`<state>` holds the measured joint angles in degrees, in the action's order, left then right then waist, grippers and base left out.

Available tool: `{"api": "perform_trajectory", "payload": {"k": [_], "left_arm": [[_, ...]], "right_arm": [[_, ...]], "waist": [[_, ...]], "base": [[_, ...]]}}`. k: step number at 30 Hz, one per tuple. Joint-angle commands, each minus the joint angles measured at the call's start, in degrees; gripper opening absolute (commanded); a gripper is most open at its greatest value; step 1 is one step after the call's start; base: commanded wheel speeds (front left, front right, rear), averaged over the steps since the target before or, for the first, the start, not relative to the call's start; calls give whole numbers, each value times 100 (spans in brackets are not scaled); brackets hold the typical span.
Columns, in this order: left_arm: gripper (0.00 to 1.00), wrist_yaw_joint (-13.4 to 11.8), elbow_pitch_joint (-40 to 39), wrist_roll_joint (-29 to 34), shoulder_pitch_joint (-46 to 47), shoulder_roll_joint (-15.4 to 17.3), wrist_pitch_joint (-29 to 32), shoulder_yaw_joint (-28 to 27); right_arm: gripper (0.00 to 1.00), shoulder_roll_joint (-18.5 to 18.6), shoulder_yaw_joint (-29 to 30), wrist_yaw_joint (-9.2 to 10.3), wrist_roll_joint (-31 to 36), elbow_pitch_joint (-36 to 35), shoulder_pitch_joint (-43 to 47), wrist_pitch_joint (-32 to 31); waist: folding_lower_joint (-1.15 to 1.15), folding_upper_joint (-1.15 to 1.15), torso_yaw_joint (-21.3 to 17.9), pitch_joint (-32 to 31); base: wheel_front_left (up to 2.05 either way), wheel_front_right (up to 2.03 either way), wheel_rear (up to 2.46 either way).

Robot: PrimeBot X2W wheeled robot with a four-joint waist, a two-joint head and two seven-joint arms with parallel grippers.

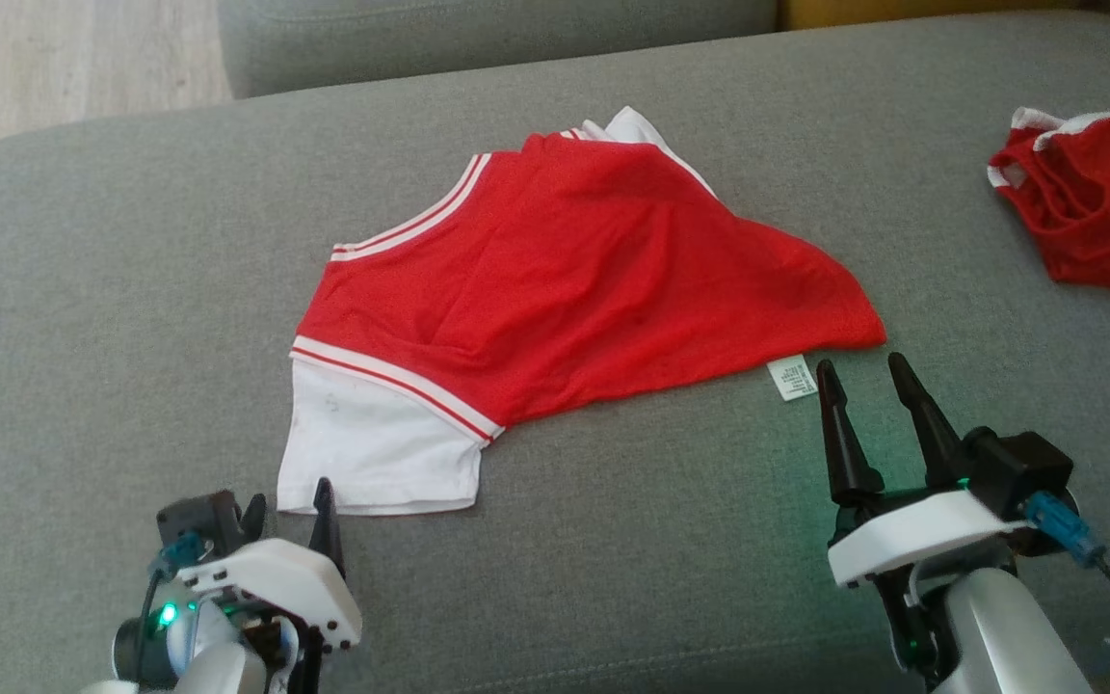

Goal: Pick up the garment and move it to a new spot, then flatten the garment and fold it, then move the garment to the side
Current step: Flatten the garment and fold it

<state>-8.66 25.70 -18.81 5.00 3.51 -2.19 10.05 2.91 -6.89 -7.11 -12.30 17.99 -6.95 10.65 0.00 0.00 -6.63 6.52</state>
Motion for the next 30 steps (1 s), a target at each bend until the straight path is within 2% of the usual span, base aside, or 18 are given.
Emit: {"api": "perform_trajectory", "payload": {"k": [1,6,9,11,12,13,14,15,16,24,30], "left_arm": [[100,-53,-109,-29,243,115,26,-235],[99,-44,66,-75,324,135,153,-212],[95,-40,118,-94,356,143,152,-206],[88,-34,156,-110,383,143,153,-197],[71,-27,182,-117,399,143,163,-187],[49,-16,209,-122,415,144,182,-173],[34,0,234,-126,432,144,206,-154],[13,12,248,-132,446,142,218,-136],[0,26,254,-138,458,139,220,-119],[0,113,-68,-184,460,111,-157,-64],[0,43,-664,-241,265,129,-524,-178]], "right_arm": [[100,-3,-143,-37,-42,-135,-209,75],[100,-3,-127,-37,-44,-79,-255,121],[100,-3,-120,-37,-45,-38,-289,143],[100,-3,-117,-37,-45,-18,-308,156],[100,-3,-115,-37,-44,-8,-315,161],[100,-3,-115,-37,-43,1,-323,165],[100,-3,-113,-37,-40,13,-330,167],[100,-3,-108,-37,-34,27,-335,167],[100,-3,-98,-37,-27,44,-339,159],[100,-3,509,-37,307,428,-483,-134],[100,-3,1131,-37,653,801,-710,-416]], "waist": [[0,0,-29,39],[0,0,-57,97],[0,0,-61,121],[0,0,-61,136],[0,0,-60,141],[0,0,-61,146],[0,0,-61,149],[0,0,-60,150],[0,0,-58,151],[0,0,69,112],[0,0,289,88]], "base": [[0,0,0],[0,0,0],[0,0,0],[0,0,0],[0,0,0],[0,0,0],[0,0,0],[0,0,0],[0,0,0],[0,0,0],[0,0,0]]}}
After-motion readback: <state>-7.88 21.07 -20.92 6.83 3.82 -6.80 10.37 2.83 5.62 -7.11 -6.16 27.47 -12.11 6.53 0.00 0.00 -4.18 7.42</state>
